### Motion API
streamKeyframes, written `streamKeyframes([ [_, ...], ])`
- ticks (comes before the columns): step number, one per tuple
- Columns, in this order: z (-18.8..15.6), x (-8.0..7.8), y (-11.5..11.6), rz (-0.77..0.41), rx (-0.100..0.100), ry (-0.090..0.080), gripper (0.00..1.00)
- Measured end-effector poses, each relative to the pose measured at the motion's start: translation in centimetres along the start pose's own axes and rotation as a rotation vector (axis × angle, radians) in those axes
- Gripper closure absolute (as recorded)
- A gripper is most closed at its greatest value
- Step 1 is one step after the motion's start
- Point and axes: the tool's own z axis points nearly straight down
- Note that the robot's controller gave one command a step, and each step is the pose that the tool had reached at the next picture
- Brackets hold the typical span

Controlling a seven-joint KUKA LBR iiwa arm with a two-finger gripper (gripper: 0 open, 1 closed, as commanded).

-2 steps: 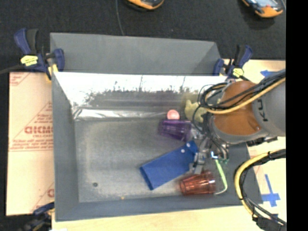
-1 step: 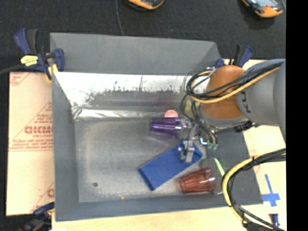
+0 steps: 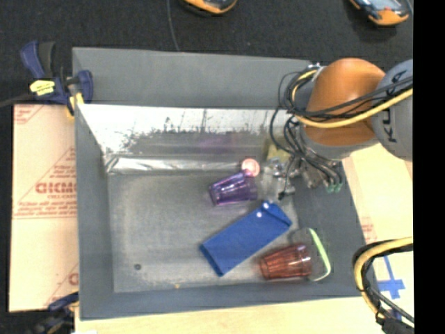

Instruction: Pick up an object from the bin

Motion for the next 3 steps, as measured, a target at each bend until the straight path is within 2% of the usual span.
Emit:
streamKeyframes([
  [1,0.0,0.0,0.0,-0.001,0.0,0.0,1.0],
  [2,4.9,-1.9,5.2,0.014,-0.001,-0.004,1.0],
  [3,5.7,-2.1,5.8,-0.058,0.002,-0.004,1.0],
])
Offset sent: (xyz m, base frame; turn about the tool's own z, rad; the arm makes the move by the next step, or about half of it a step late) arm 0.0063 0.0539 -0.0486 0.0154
